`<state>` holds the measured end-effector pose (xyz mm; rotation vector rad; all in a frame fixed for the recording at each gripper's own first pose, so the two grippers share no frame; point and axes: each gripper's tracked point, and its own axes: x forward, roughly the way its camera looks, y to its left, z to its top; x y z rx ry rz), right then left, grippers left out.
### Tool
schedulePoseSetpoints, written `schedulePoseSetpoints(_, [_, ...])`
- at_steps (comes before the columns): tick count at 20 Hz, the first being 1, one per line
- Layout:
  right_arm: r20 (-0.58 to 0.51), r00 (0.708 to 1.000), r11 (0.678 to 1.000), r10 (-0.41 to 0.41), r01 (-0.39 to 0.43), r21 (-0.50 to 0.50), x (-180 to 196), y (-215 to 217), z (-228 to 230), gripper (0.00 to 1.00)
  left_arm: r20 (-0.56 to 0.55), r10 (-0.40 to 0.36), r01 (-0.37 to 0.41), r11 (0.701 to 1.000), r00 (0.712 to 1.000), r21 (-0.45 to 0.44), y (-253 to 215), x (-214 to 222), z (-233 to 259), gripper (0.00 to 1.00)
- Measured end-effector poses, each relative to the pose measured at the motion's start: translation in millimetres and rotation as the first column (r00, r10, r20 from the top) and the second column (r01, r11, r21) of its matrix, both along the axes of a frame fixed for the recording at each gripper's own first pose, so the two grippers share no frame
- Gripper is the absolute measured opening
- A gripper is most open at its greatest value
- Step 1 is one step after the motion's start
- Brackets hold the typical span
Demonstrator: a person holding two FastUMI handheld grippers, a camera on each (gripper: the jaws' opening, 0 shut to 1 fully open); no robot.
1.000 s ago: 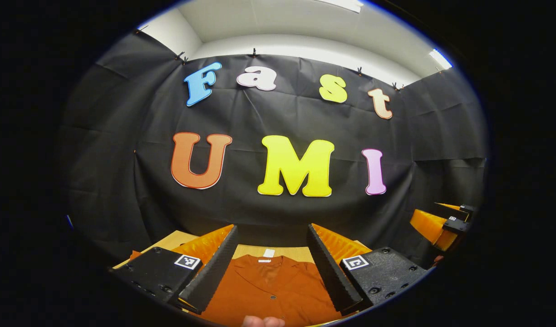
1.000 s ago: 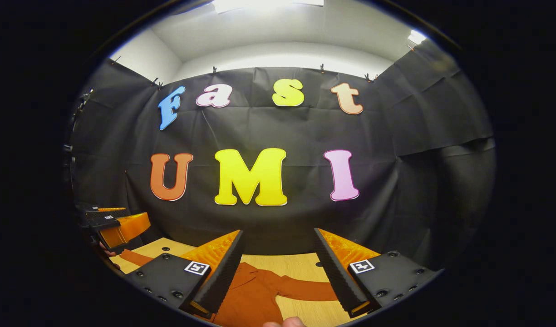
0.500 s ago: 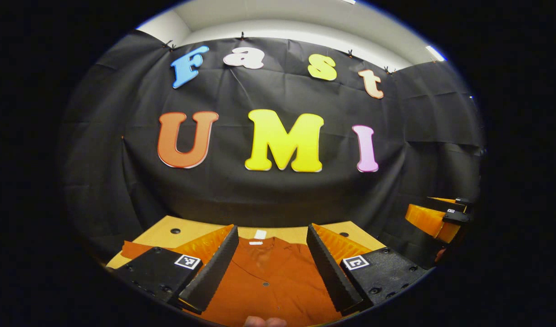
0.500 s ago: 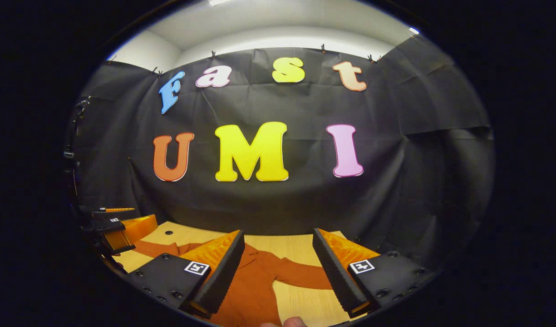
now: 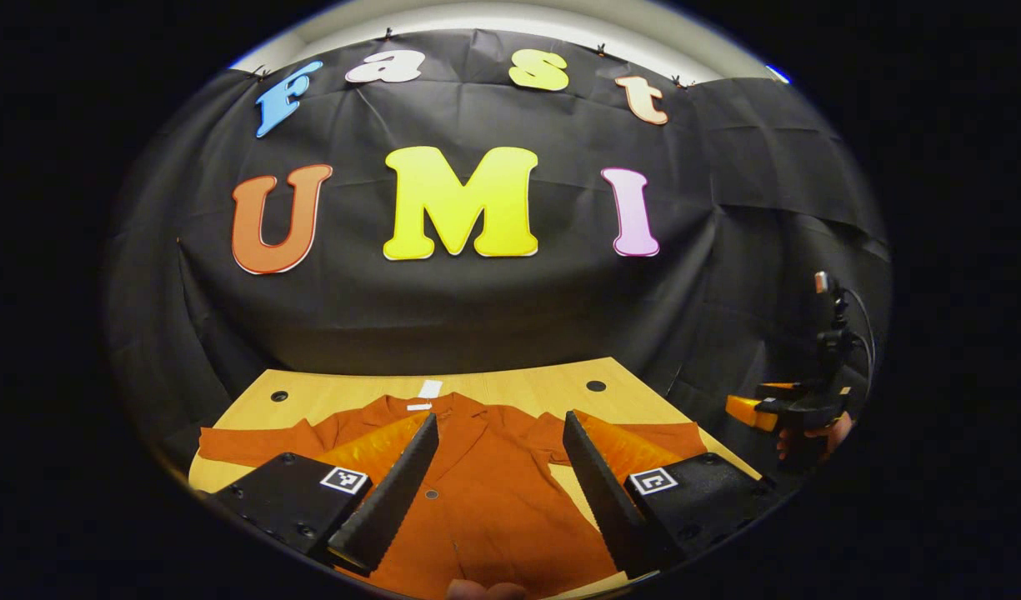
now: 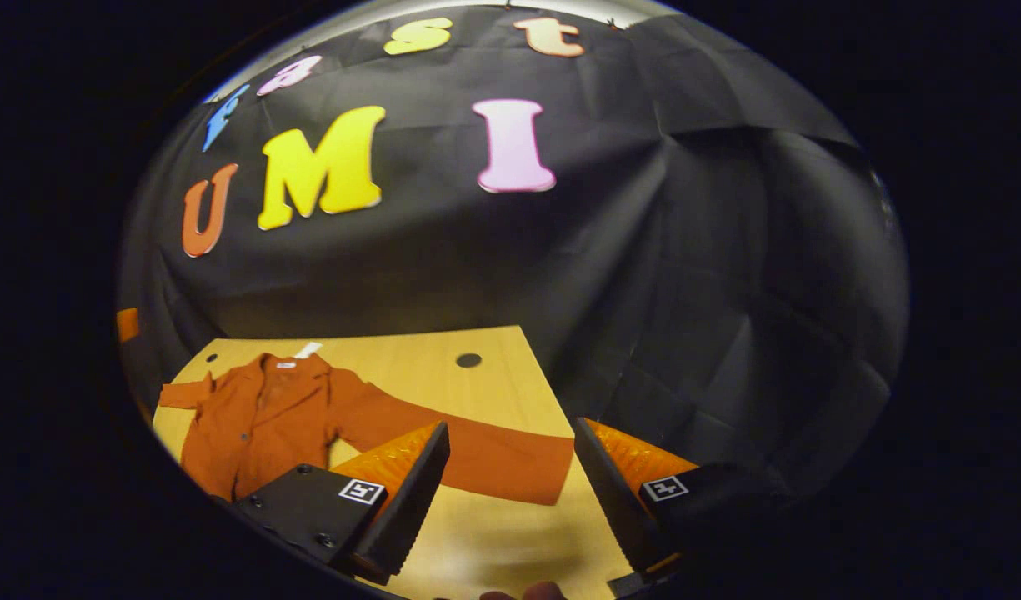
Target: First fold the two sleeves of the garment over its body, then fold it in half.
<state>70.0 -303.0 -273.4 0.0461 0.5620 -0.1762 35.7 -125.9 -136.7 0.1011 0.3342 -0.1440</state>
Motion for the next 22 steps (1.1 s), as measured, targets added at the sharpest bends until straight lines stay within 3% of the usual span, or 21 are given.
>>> schedulePoseSetpoints(7, [-0.186,0.982,0.994,0.012,0.008,0.111,60.6,-58.1,-115.0,0.94,-0.102,0.046,-0.042,0.998,0.994,0.040,-19.7,-0.7,-27.1,0.98])
schedulePoseSetpoints(8, [-0.202,0.979,0.993,0.011,0.014,0.121,66.1,-61.2,-125.3,0.97,-0.115,0.056,-0.052,0.998,0.992,0.041,-20.9,-0.7,-30.1,0.98])
schedulePoseSetpoints(15, [-0.257,0.965,0.983,0.059,-0.012,0.181,81.4,-49.8,-162.7,0.97,-0.153,0.099,-0.091,0.994,0.983,0.059,-24.8,5.1,-38.0,1.00])
schedulePoseSetpoints(18, [-0.274,0.960,0.987,0.058,-0.014,0.161,84.8,-54.4,-172.5,0.98,-0.160,0.090,-0.082,0.995,0.983,0.054,-30.2,4.8,-40.3,0.98])
schedulePoseSetpoints(20, [-0.323,0.945,0.990,0.057,-0.013,0.139,78.0,-62.3,-182.3,0.91,-0.164,0.085,-0.076,0.995,0.983,0.060,-33.4,5.8,-43.3,1.00])
schedulePoseSetpoints(22, [-0.318,0.947,0.988,0.044,0.005,0.152,78.8,-64.5,-181.0,0.81,-0.166,0.078,-0.069,0.996,0.983,0.059,-36.4,5.9,-43.9,0.98])
